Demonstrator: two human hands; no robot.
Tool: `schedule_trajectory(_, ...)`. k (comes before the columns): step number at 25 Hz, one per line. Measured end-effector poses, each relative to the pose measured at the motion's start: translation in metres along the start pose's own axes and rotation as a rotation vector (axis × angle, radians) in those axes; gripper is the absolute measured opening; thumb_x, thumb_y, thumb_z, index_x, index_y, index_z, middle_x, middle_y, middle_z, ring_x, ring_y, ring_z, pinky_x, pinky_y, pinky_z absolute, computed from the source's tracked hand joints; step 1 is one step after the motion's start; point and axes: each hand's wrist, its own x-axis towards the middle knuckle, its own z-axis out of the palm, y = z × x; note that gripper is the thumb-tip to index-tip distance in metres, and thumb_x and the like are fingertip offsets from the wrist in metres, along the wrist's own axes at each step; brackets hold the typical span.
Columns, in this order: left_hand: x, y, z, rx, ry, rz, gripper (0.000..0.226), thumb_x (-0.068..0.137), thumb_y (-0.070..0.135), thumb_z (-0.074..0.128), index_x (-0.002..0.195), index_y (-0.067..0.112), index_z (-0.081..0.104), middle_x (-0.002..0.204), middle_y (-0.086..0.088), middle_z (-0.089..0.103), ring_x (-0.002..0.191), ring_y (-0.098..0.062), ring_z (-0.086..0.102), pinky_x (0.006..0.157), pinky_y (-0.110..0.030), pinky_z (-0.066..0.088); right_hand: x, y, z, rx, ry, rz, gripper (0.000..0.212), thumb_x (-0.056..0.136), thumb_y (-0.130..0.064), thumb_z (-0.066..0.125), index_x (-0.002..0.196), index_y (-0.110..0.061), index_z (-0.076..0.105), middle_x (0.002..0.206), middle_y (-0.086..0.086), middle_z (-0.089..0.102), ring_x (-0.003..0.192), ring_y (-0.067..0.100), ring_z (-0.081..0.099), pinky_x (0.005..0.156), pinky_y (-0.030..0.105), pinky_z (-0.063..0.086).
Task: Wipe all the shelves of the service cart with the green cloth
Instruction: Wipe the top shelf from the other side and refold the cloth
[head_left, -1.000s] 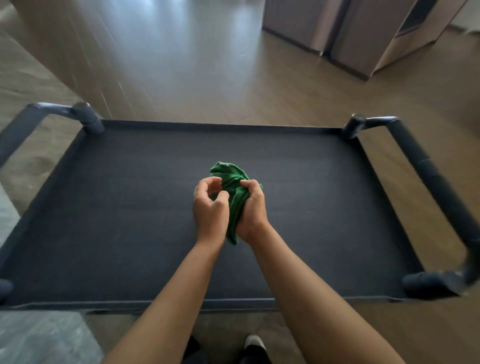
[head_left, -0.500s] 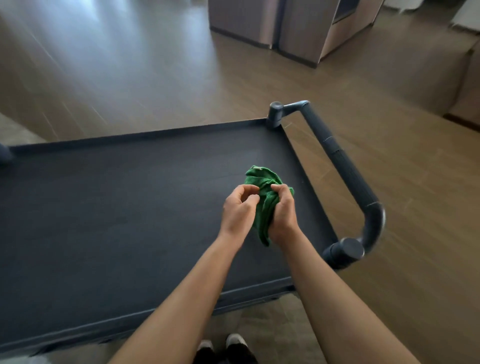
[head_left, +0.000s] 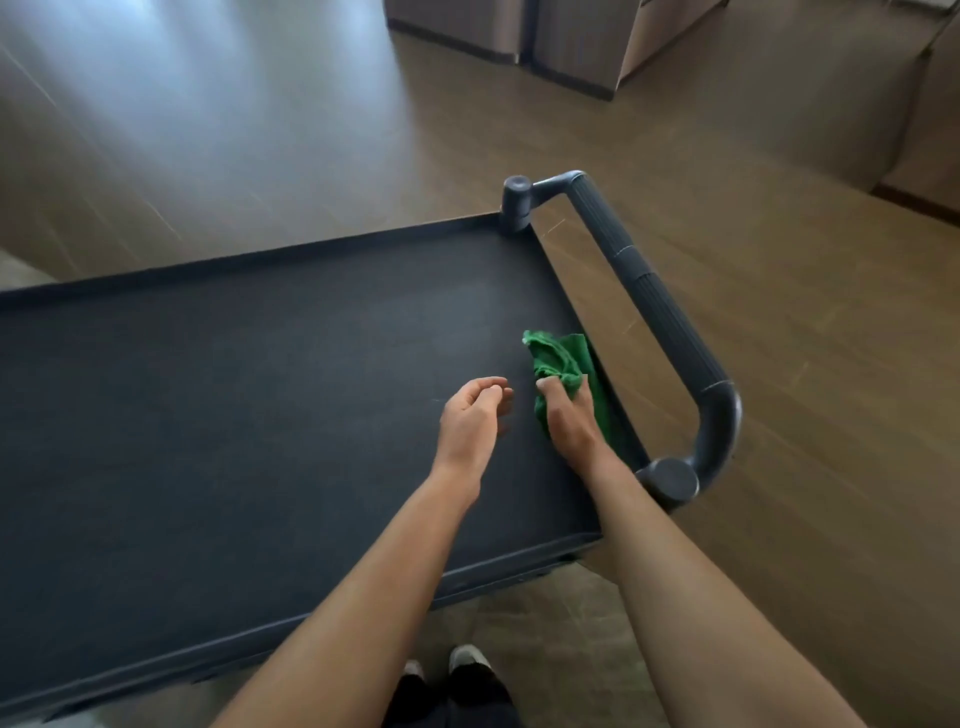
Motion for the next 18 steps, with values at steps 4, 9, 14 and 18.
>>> schedule_trajectory(4,0.007,-0.009,-0.018,-0.003,0.101,-0.056,0.016,0.097,0.013,0.044,0.105,0.017,0.058,0.105,-0.003,0.065,0.097,-0.017,0.063,0.081,-0.033,0.053,0.004,0.015,0.019,-0.399,-0.134,-0.008,0.068,0.093,-0.043,0.034,0.152,-0.027,0.004,0.159,-0.003,-0.005,0.144,0.016,-0.018,0.113,0.029,-0.014)
schedule_trajectory(9,0.009,-0.011,-0.031,-0.024,0.150,-0.071,0.016,0.096,0.014,0.045,0.105,0.019,0.057,0.106,-0.002,0.064,0.102,-0.018,0.062,0.085,-0.035,0.053,0.002,0.017,0.025,-0.609,-0.109,-0.109,0.072,0.095,-0.043,0.035,0.152,-0.021,-0.004,0.159,0.002,-0.008,0.142,0.007,-0.020,0.111,0.027,-0.023)
schedule_trajectory(14,0.008,-0.011,-0.050,-0.033,0.211,-0.059,0.017,0.097,0.014,0.045,0.109,0.017,0.056,0.111,-0.002,0.062,0.104,-0.017,0.060,0.087,-0.035,0.051,-0.004,0.012,0.042,-0.666,-0.158,-0.144,0.075,0.094,-0.044,0.036,0.151,-0.019,-0.006,0.159,0.003,-0.009,0.143,0.009,-0.020,0.113,0.030,-0.021)
schedule_trajectory(18,0.008,-0.011,-0.070,-0.043,0.240,-0.059,0.020,0.097,0.012,0.046,0.115,0.014,0.055,0.116,-0.004,0.061,0.106,-0.017,0.060,0.088,-0.035,0.051,-0.016,0.004,0.067,-0.671,-0.209,-0.164,0.077,0.094,-0.045,0.037,0.151,-0.020,-0.009,0.159,0.003,-0.013,0.141,0.010,-0.023,0.111,0.029,-0.023)
